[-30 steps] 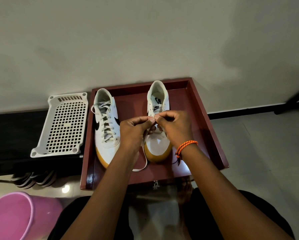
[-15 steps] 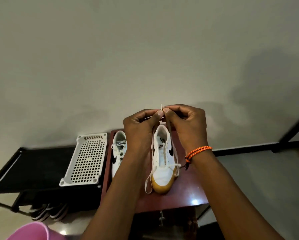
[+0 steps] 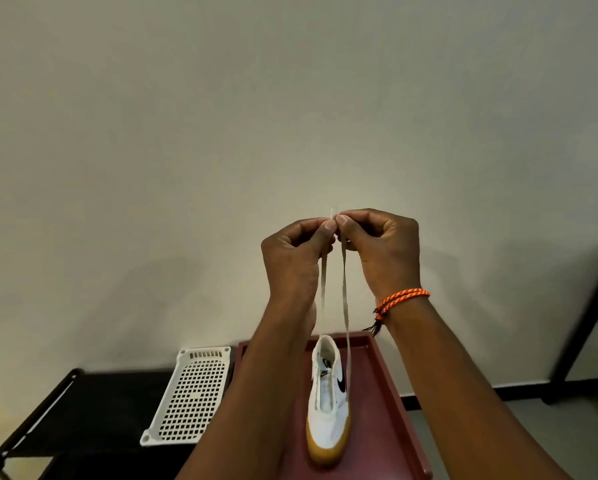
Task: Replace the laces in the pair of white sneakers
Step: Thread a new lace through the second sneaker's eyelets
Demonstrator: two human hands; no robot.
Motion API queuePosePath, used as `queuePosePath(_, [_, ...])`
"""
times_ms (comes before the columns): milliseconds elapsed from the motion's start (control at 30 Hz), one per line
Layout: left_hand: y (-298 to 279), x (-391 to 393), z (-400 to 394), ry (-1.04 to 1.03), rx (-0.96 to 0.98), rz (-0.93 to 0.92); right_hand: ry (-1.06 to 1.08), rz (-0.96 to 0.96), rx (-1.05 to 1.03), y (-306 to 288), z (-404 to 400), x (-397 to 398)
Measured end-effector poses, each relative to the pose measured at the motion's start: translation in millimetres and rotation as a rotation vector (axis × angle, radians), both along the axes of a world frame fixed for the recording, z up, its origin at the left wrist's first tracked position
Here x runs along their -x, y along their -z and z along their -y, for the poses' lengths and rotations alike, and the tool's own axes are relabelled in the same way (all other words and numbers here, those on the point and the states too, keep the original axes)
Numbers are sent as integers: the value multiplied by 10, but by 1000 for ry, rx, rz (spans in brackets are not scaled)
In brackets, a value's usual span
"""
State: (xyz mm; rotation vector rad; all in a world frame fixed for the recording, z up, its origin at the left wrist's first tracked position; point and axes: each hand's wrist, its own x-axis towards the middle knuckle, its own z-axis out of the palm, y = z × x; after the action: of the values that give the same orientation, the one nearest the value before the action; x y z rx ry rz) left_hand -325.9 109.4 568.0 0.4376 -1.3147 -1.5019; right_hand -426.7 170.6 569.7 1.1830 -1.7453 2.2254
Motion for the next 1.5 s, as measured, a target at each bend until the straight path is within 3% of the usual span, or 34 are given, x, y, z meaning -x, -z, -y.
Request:
queuePosePath(300, [-409, -58, -165, -34, -17, -25, 26, -41, 0, -426, -129, -91])
queuePosePath(867, [-274, 113, -143, -5, -41, -57, -2, -22, -29, -262, -97, 109])
queuePosePath(1100, [635, 253, 111, -21, -112, 28, -53, 115, -125, 674, 59, 289])
queuePosePath(1300, [2047, 331, 339, -52, -302, 243, -9, 315, -317, 2049, 136, 522])
queuePosePath(1500, [3142, 273, 514, -79, -449, 458, -8, 431, -513, 3060, 116, 636])
